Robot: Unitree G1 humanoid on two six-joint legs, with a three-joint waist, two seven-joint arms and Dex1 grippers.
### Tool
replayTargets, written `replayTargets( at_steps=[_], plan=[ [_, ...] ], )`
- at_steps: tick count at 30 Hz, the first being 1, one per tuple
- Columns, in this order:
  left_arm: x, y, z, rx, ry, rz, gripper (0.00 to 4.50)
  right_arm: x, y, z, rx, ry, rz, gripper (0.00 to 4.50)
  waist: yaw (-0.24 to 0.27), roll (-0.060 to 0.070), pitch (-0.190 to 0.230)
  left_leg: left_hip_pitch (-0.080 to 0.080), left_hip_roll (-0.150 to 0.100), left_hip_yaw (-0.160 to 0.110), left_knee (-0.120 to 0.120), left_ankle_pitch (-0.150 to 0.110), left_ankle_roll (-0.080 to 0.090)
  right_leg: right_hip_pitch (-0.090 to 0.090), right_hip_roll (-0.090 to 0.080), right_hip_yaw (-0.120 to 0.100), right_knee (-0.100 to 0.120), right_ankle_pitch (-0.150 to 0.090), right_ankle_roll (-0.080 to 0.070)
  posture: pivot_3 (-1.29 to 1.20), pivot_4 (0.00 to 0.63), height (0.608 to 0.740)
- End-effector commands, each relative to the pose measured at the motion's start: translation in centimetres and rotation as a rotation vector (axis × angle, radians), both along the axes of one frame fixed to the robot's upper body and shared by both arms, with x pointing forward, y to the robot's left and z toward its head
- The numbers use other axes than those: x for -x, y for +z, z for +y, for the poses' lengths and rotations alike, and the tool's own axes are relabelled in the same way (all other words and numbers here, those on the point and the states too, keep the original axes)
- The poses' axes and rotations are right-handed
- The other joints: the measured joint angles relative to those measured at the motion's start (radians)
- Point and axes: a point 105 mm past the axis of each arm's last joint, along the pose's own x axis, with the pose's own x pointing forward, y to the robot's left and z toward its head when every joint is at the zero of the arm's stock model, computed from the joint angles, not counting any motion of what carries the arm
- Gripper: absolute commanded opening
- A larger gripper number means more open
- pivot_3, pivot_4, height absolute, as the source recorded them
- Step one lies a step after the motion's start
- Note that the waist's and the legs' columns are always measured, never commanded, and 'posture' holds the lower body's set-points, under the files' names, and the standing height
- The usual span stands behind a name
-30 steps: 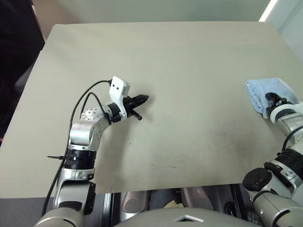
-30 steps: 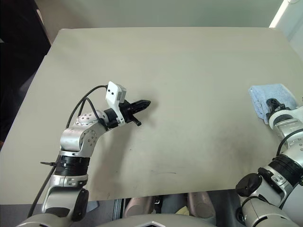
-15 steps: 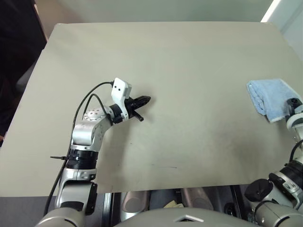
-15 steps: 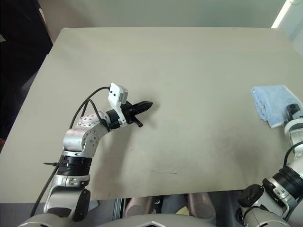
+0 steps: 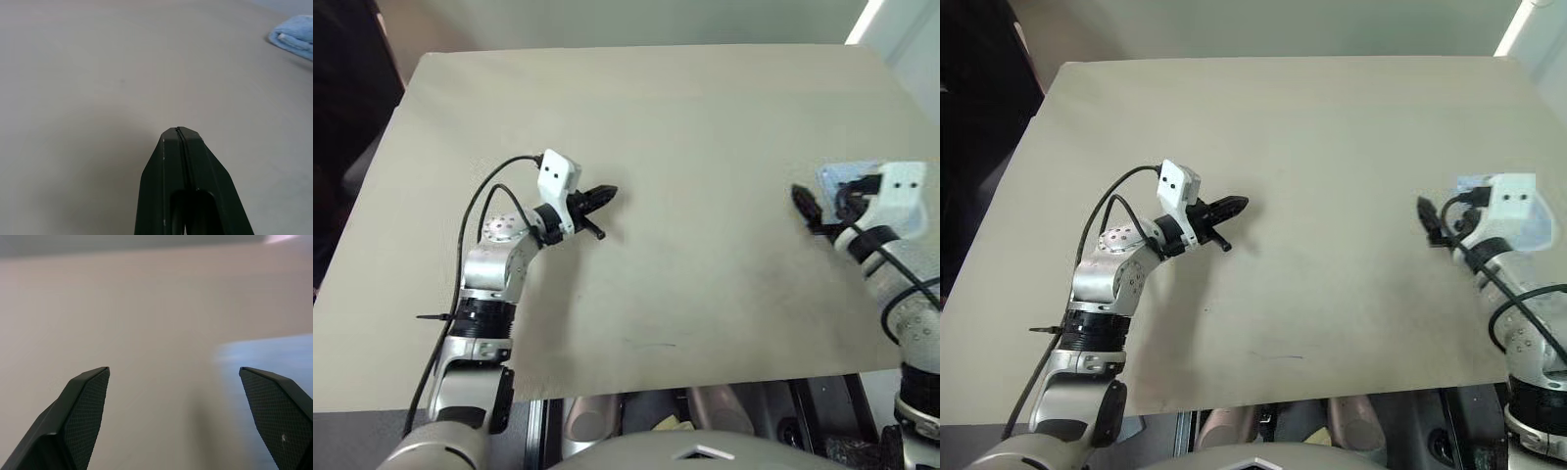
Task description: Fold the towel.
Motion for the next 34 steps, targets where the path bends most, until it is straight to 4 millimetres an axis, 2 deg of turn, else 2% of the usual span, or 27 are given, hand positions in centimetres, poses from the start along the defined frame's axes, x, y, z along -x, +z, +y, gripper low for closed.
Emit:
replayTargets(
  at_steps=[1,5,19,20,21,22,23,25,28,29,30,34],
  plan=[
    [0.0,0.7,0.3,0.002,0.001,-0.036,0.0,0.3,1.6,0.0,0.023,0.014,-0.064,4.48,0.006,0.0,0.0,0.0,0.0,0.0,0.0,0.0,0.0,0.0,0.0,0.0,0.0,0.0,0.0,0.0,0.15,0.74],
    [-0.1,0.6,0.3,0.002,0.001,-0.037,0.0,0.3,1.6,0.0,0.024,0.016,-0.065,4.48,0.009,0.0,0.0,-0.001,-0.001,0.0,0.002,-0.002,0.003,0.001,-0.001,0.001,-0.001,0.003,-0.006,0.0,0.15,0.74],
    [-0.1,0.6,0.3,0.002,0.0,-0.037,0.0,0.3,1.6,0.0,0.025,0.016,-0.067,4.48,0.009,0.0,0.0,-0.001,-0.001,0.0,0.003,-0.003,0.003,0.001,-0.001,0.001,-0.001,0.002,-0.005,0.0,0.15,0.74],
    [0.5,0.7,1.1,0.005,0.012,-0.045,0.0,0.3,0.9,3.0,-0.007,0.173,-0.042,4.48,0.008,0.0,0.0,-0.001,-0.001,0.0,0.003,-0.003,0.003,0.001,-0.002,0.001,0.0,0.002,-0.005,0.0,0.15,0.74],
    [2.3,0.4,3.4,-0.019,0.047,-0.039,0.0,0.2,-0.3,7.5,-0.046,0.405,0.002,4.48,-0.001,0.0,0.0,0.0,-0.001,0.001,0.002,-0.003,0.003,0.001,-0.001,0.001,0.0,0.002,-0.005,0.0,0.15,0.74],
    [3.7,0.2,4.9,-0.045,0.067,-0.034,0.0,0.6,-1.2,10.6,-0.07,0.572,0.034,4.48,-0.025,-0.005,-0.002,0.0,-0.001,0.001,0.001,-0.003,0.003,0.0,-0.001,0.001,0.0,0.002,-0.005,0.0,0.15,0.74],
    [4.7,0.1,5.7,-0.066,0.077,-0.028,0.0,1.1,-1.7,12.5,-0.084,0.675,0.055,4.48,-0.043,-0.006,-0.003,0.002,0.0,0.005,-0.001,-0.004,0.0,-0.002,0.001,0.004,-0.001,0.0,0.0,0.0,0.15,0.74],
    [5.3,0.0,6.0,-0.076,0.083,-0.021,0.0,1.2,-2.1,13.0,-0.085,0.718,0.062,4.48,-0.044,-0.007,-0.003,0.003,0.003,0.004,-0.002,-0.002,-0.007,-0.002,0.003,-0.004,-0.003,-0.002,-0.001,0.0,0.15,0.74],
    [5.2,0.3,5.6,-0.076,0.076,-0.026,0.0,1.3,-2.1,13.1,-0.091,0.742,0.058,4.48,0.004,-0.004,-0.002,0.001,0.005,-0.001,-0.001,0.001,-0.006,-0.003,0.003,-0.005,0.001,-0.005,-0.005,0.0,0.15,0.74],
    [5.2,0.4,5.5,-0.076,0.073,-0.027,0.0,1.4,-2.0,13.2,-0.093,0.75,0.057,4.48,0.013,-0.005,-0.002,0.001,0.005,-0.002,-0.001,0.001,-0.006,-0.003,0.003,-0.005,0.002,-0.002,-0.011,0.0,0.15,0.74],
    [5.2,0.5,5.4,-0.076,0.072,-0.028,0.0,1.4,-2.0,13.2,-0.094,0.755,0.056,4.48,0.016,-0.005,-0.002,0.001,0.005,-0.002,0.0,0.001,-0.006,-0.001,0.003,-0.004,0.001,-0.002,-0.02,0.0,0.15,0.74],
    [5.4,0.3,5.4,-0.088,0.06,-0.018,0.0,1.3,-2.0,13.3,-0.089,0.761,0.051,4.48,0.015,-0.006,-0.003,0.001,0.004,0.0,0.002,-0.004,-0.005,-0.001,0.002,-0.004,0.0,0.0,-0.025,0.0,0.15,0.74]
  ],
)
